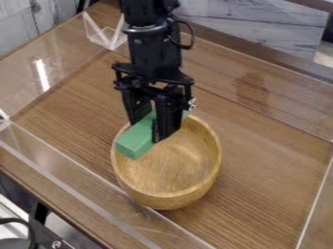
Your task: Put the green block in the brown bowl
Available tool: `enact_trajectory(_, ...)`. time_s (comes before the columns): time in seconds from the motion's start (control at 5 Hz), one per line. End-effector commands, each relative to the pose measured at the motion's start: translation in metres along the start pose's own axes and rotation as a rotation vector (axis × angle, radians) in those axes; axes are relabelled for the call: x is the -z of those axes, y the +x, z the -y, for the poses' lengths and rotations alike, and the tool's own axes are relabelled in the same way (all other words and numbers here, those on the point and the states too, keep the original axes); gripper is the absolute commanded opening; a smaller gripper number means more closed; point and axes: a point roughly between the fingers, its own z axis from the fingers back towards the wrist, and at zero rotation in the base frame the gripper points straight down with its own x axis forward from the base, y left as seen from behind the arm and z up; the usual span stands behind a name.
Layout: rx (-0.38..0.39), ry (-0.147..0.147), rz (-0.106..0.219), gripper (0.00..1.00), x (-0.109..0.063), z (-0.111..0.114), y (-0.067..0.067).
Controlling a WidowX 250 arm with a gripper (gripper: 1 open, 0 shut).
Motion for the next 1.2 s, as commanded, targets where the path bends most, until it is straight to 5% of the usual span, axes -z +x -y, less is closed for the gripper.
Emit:
enact_trajectory(0.0, 0.029, 0.012, 0.065, 0.0, -0.0122, 0.0047, 0.0027)
enact_trajectory(1.0, 0.048, 0.002, 0.089, 0.0, -0.0055, 0.008, 0.0068)
